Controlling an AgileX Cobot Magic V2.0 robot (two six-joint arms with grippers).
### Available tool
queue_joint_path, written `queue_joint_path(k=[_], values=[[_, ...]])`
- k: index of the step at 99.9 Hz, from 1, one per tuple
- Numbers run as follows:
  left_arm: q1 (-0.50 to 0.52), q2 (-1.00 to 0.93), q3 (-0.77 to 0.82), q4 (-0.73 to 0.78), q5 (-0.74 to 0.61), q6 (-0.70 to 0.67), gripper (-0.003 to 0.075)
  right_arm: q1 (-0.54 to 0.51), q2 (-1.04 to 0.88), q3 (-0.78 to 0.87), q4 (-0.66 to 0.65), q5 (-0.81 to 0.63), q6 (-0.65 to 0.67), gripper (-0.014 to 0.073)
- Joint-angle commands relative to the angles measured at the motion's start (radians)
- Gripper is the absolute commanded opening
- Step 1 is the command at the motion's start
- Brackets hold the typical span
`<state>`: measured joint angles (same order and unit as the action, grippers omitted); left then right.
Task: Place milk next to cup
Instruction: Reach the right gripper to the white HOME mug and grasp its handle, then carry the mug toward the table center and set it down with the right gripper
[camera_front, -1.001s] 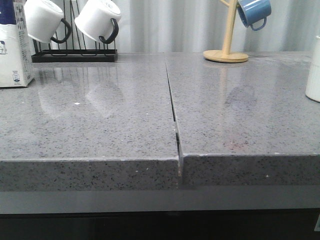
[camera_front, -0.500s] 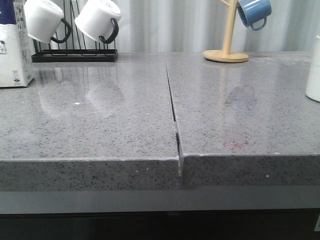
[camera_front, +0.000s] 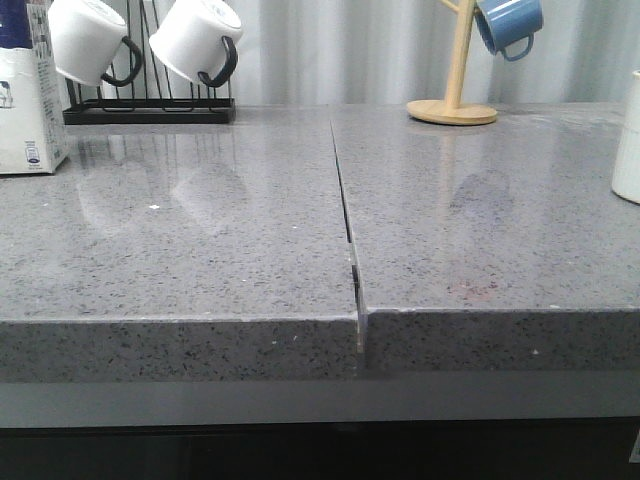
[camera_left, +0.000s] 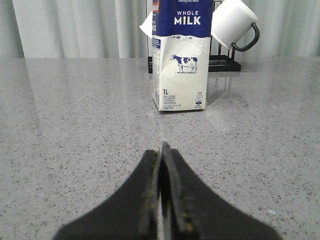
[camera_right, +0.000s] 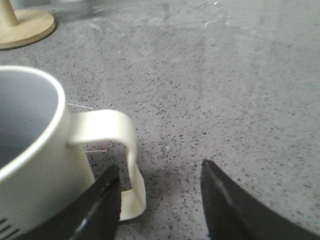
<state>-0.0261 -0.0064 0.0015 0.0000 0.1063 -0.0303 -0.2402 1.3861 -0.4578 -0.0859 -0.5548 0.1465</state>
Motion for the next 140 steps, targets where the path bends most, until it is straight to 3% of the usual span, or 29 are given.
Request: queue_joint_path(k=[1,27,47,56,79,111,140], values=[[0.000,-0.030,0.042,-0.008,-0.081,-0.004,-0.0021,0.001,0.016,-0.047,-0.014,-0.085,0.000,0.0383],[0.000,-0.030,0.042,-0.008,-0.081,-0.004,-0.0021,0.000,0.124,-0.132,-0.014,-0.135,0.000,0.0348],[0.000,-0.030,0.042,-0.008,-0.081,-0.004,-0.0021,0.000,0.131,-0.135,-0.014,-0.151,0.000,0.0024],[0.000,-0.030,0.042,-0.008,-0.081,-0.004,-0.0021,0.000,0.129,-0.135,-0.015,-0.152,0.000,-0.0075],[0.000,-0.030,0.042,-0.008,-0.081,-0.004,-0.0021,0.087,0.070,-0.135,-0.017,-0.135,0.000,-0.0067],[0.000,-0.030,0.042,-0.008,-0.081,-0.004,-0.0021,0.388,0.039,-0.238,0.066,0.029,-0.001,-0.0062],[0.000,-0.030,0.042,-0.008,-0.081,-0.004,-0.0021,0.584,0.146,-0.334,0.137,-0.044,-0.001,-0.0059]])
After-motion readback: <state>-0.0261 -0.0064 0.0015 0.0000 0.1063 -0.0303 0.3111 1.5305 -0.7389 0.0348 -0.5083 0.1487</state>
